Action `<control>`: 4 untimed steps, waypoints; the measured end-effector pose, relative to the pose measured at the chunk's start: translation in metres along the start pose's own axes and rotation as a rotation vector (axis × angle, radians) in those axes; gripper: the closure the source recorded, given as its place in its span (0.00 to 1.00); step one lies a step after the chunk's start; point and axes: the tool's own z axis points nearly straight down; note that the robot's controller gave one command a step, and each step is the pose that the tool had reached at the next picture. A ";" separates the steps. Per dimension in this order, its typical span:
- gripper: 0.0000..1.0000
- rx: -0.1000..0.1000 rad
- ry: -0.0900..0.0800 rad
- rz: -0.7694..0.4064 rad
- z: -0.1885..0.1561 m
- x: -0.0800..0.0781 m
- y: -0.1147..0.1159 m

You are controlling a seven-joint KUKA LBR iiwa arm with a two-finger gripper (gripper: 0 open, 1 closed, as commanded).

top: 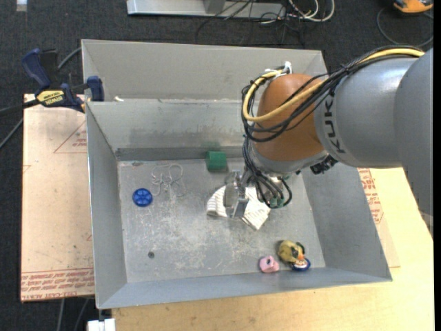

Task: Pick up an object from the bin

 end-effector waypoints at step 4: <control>1.00 0.000 0.000 0.000 0.000 0.000 0.000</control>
Offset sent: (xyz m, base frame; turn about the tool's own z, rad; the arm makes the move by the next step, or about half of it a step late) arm 0.0000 0.0000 0.0000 0.0000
